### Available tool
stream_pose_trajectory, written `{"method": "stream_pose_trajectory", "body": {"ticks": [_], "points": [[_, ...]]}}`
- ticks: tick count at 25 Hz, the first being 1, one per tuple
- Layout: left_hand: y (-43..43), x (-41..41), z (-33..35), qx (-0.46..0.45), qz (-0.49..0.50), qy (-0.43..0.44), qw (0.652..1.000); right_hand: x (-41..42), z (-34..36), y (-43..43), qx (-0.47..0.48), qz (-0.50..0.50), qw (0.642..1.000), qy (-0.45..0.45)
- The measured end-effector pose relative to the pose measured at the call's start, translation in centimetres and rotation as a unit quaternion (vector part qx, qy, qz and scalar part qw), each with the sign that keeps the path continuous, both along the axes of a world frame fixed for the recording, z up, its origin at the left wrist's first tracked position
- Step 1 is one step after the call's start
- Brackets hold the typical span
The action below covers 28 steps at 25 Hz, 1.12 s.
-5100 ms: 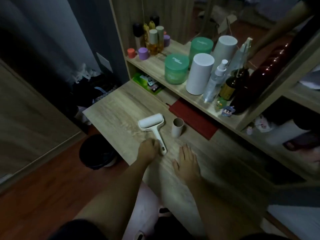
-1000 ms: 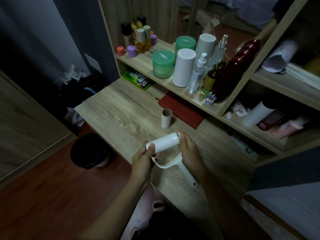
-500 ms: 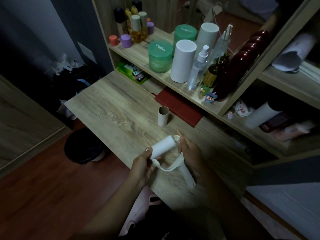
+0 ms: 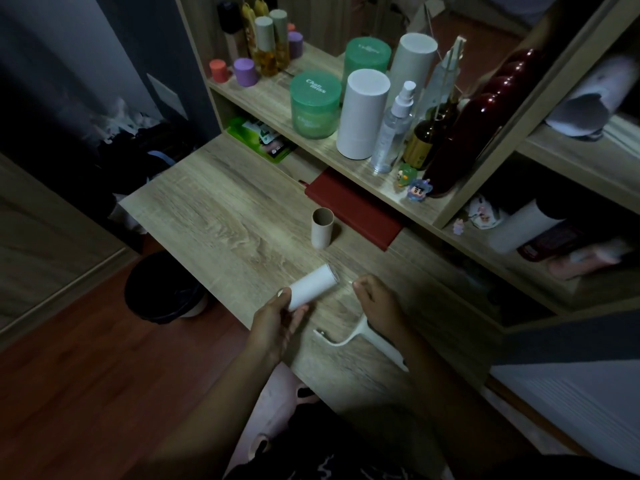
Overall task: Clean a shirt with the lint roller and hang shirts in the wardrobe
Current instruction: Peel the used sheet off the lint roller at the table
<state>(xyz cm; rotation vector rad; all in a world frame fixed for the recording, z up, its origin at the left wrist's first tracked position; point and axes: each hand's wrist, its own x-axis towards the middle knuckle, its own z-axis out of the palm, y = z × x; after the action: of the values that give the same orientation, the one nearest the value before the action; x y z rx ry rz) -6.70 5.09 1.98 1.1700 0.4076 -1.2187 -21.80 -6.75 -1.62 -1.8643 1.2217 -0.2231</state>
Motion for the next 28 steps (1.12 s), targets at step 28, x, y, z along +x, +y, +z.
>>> {"method": "stream_pose_trajectory", "body": {"ticks": [28], "points": [[1.7,0.8,-0.6,0.031,0.056,-0.115,0.991,4.2,3.3,-1.3,0.007,-0.017,0.996,-0.088]]}}
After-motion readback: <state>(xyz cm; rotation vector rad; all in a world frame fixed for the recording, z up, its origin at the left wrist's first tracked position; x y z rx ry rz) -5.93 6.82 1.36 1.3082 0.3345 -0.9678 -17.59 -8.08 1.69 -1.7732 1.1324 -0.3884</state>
